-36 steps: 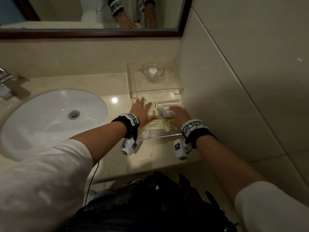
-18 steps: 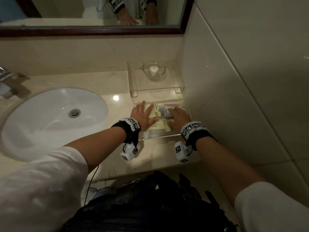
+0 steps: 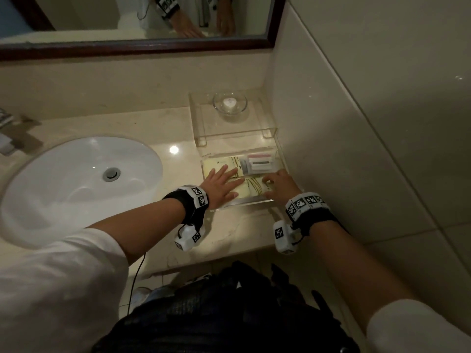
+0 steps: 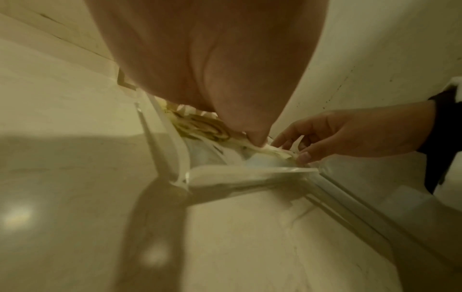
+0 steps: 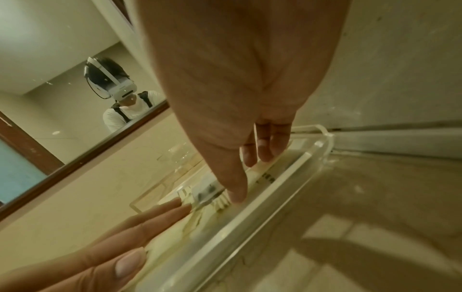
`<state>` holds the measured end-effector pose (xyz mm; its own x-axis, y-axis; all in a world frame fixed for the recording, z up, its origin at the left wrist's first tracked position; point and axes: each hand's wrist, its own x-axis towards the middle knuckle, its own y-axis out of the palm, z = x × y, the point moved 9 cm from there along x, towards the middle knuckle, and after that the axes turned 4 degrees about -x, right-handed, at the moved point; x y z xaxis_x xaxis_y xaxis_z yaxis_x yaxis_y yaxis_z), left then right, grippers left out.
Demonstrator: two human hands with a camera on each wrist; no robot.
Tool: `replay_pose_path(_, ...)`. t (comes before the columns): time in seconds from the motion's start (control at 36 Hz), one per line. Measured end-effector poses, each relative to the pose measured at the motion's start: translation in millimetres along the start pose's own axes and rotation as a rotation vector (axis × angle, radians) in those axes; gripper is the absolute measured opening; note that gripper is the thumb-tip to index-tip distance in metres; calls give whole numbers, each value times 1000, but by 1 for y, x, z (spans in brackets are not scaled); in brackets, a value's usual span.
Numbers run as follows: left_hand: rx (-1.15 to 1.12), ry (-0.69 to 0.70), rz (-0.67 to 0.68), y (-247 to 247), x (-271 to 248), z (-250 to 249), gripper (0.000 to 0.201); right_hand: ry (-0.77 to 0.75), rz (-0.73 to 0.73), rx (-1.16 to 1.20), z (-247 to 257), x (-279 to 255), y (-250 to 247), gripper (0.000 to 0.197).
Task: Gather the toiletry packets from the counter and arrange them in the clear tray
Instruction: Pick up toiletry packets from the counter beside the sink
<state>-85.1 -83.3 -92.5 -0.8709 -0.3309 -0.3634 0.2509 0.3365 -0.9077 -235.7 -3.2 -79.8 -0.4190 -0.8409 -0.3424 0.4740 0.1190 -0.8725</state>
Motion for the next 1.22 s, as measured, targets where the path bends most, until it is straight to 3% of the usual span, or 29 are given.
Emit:
replay_pose_path(0.47, 66, -50, -21, 9, -3, 0, 56, 25, -74, 76, 3, -4, 1, 45)
replay_pose_path(0.61, -7, -40, -125, -1, -5, 1, 62, 26, -72, 31, 2, -5, -1, 47)
replay_pose_path(0.78, -184, 54, -271, -20, -17, 3, 87, 0, -149, 103, 1, -10, -14, 42)
replay_pose_path(1.0, -212, 120, -266, -24, -30, 7, 56, -119, -164, 157, 19, -20, -13, 26)
replay_pose_path(1.22, -82, 154, -208, -19, -32, 3, 62, -118, -143, 132, 21, -19, 1, 24)
